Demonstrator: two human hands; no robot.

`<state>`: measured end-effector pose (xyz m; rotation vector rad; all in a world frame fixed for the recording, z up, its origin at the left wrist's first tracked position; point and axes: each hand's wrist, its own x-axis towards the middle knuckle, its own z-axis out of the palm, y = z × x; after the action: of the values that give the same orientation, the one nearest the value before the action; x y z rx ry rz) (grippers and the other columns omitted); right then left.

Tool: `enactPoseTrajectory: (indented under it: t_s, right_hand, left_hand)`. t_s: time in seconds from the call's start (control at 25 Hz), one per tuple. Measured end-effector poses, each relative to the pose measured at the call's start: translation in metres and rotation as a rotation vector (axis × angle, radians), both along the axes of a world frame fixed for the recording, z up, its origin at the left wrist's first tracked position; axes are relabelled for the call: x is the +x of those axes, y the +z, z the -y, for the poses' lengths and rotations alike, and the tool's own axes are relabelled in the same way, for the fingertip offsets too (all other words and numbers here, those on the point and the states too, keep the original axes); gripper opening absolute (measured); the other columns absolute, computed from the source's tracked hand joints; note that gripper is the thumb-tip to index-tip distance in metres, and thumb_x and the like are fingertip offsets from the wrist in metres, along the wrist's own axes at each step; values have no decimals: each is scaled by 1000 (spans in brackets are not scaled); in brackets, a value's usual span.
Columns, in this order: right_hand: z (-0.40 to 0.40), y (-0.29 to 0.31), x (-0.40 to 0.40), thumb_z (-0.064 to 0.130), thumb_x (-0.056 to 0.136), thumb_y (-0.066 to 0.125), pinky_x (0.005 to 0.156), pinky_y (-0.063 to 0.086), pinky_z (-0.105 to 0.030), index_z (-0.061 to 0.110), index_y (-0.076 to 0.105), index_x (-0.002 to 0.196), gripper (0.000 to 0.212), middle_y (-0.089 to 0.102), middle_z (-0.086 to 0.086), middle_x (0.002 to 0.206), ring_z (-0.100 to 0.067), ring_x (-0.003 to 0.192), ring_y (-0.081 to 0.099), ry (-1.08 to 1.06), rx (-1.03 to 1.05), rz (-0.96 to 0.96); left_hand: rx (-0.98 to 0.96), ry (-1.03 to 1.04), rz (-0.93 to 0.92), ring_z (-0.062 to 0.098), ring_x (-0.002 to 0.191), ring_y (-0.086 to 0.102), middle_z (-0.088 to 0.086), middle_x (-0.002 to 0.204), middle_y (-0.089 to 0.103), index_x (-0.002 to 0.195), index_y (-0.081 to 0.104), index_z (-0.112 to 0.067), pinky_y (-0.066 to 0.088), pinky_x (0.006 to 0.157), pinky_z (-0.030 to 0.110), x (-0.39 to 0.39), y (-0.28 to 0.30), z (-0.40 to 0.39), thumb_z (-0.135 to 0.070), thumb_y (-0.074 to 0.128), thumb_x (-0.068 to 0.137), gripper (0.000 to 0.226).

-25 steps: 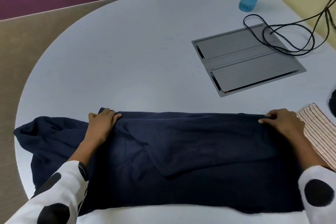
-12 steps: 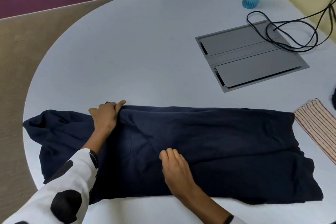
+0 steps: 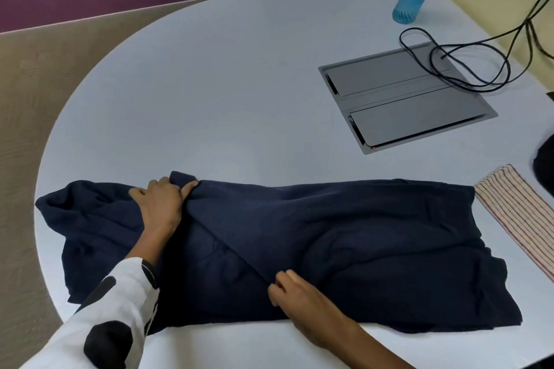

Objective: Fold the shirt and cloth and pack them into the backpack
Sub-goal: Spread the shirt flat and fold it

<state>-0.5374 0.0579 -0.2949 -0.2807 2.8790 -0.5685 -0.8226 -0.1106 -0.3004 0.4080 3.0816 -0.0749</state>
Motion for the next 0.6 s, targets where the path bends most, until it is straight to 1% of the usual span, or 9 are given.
enactPoseTrajectory:
  t_s: [0.12, 0.2, 0.24, 0.32, 0.36, 0.4, 0.48, 0.52, 0.6]
  right_hand:
    - [3, -4, -17, -12, 74, 46, 68, 37, -27, 14, 49, 95, 33, 45, -3, 97, -16, 87, 43, -150, -237, 155]
    - [-2, 4, -22, 3, 87, 48, 77, 39, -23, 14, 55, 100, 18, 49, 0, 100, -13, 91, 46, -181, -365, 195]
    - [-8, 10, -24, 11, 89, 51, 78, 40, -22, 15, 58, 100, 13, 51, 2, 99, -11, 90, 48, -224, -405, 132]
    - [-24, 7, -28, 17, 88, 52, 82, 41, -26, 18, 63, 100, 16, 56, 4, 102, -11, 93, 52, -377, -300, -173]
    - [-34, 2, -30, 19, 88, 50, 87, 41, -31, 19, 64, 107, 23, 58, 2, 111, -15, 103, 54, -463, -172, -286]
    - [-43, -3, -33, 24, 89, 48, 96, 37, -37, 19, 61, 119, 33, 57, -2, 126, -20, 118, 52, -537, -38, -304]
    - [-57, -12, -42, 41, 93, 39, 109, 22, -52, 21, 42, 142, 53, 36, -2, 152, -24, 142, 29, -545, 138, -163]
    - [-63, -17, -45, 49, 95, 32, 110, 13, -57, 23, 30, 148, 59, 24, 1, 157, -23, 146, 17, -515, 169, -96]
    - [-76, -27, -49, 62, 96, 18, 109, 1, -63, 27, 14, 152, 66, 6, 8, 160, -18, 148, 1, -448, 180, 20]
  left_hand:
    - [58, 93, -14, 30, 82, 48, 11, 84, 56, 65, 69, -8, 25, 78, 43, 7, -1, -4, -55, 42, 94, 61]
    - [103, 45, -120, 35, 86, 48, 16, 93, 56, 79, 67, -4, 28, 78, 46, 9, 5, -4, -40, 52, 95, 42]
    - [167, -30, -187, 37, 89, 49, 19, 100, 56, 87, 64, -3, 31, 79, 48, 11, 10, -4, -30, 56, 94, 30]
    - [417, -243, -166, 38, 103, 51, 17, 116, 55, 102, 62, -4, 37, 89, 49, 25, 24, -15, -22, 54, 94, 22]
    - [547, -349, -58, 33, 114, 48, 13, 126, 53, 110, 62, -8, 36, 98, 43, 38, 30, -25, -27, 50, 94, 28]
    - [614, -463, 92, 26, 127, 42, 8, 137, 47, 120, 60, -15, 30, 108, 36, 56, 33, -36, -37, 46, 95, 36]
    - [458, -655, 327, 16, 146, 14, -5, 157, 21, 141, 42, -34, 9, 119, 34, 88, 20, -48, -63, 33, 93, 57]
    - [319, -669, 382, 15, 148, 0, -10, 160, 5, 147, 25, -41, 0, 119, 38, 97, 5, -47, -76, 23, 87, 70]
    - [137, -563, 363, 14, 146, -13, -14, 157, -13, 150, 0, -39, -7, 119, 40, 98, -21, -31, -90, 8, 74, 91]
